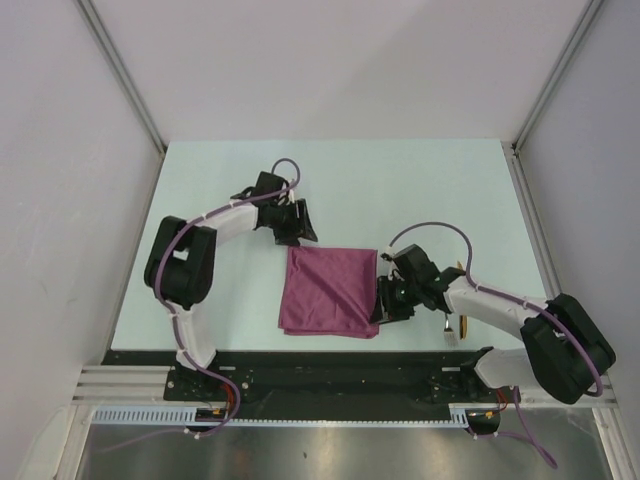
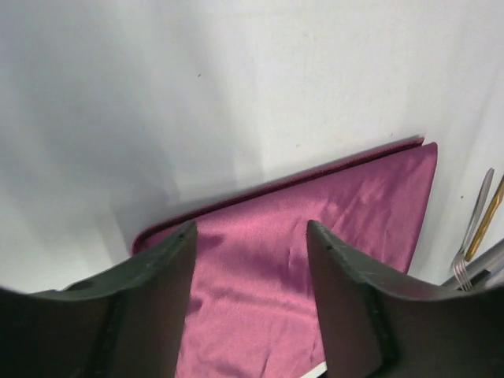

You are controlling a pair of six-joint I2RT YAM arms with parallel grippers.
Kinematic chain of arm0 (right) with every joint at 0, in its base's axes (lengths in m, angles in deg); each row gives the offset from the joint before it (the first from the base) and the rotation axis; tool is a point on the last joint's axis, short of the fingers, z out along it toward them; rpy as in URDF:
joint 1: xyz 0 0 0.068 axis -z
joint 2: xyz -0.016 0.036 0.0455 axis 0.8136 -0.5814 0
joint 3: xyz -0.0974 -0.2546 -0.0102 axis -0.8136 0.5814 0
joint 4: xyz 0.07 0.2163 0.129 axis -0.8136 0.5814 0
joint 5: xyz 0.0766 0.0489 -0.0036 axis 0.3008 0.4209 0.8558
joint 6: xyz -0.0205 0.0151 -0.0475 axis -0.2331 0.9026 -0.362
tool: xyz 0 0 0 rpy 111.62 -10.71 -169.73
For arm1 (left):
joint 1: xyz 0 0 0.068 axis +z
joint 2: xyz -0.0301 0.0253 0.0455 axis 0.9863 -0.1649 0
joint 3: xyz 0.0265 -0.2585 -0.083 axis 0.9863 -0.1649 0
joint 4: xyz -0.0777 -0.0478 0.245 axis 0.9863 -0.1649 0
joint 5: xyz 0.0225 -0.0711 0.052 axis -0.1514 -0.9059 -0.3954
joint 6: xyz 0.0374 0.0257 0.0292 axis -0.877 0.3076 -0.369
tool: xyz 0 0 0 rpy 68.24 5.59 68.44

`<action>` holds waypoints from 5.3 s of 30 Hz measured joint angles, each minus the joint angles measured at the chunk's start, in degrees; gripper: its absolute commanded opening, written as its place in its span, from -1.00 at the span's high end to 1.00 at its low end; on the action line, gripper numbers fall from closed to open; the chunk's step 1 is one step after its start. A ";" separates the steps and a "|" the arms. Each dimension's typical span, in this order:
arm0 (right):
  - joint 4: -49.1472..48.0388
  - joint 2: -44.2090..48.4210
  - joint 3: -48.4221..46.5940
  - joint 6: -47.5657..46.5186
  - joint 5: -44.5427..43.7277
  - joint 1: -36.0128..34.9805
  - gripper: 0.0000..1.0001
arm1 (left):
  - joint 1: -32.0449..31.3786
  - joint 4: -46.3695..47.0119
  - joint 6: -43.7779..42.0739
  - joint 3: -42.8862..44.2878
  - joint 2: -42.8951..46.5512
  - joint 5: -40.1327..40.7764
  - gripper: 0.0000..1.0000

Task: Fold the napkin into a case and place the utensils inside
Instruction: Smooth out the lower triangle-folded napkin at the center of the board, then pick up the lower triangle-folded napkin from the center of the board, then fold the lower triangle-folded napkin at the center of the board.

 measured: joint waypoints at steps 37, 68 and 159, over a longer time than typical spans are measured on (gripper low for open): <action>5.29 -12.00 -23.28 -1.46 -9.64 -4.90 -0.19 | -19.15 -10.45 14.36 -27.45 27.67 31.10 -0.14; 15.72 -42.03 -57.61 15.04 -30.12 -22.73 -0.49 | 11.17 -8.63 7.67 -18.27 57.51 22.51 -0.58; -39.26 -16.70 -3.74 22.16 3.08 -4.96 1.00 | -4.33 8.90 12.52 -20.94 18.53 -0.79 -0.10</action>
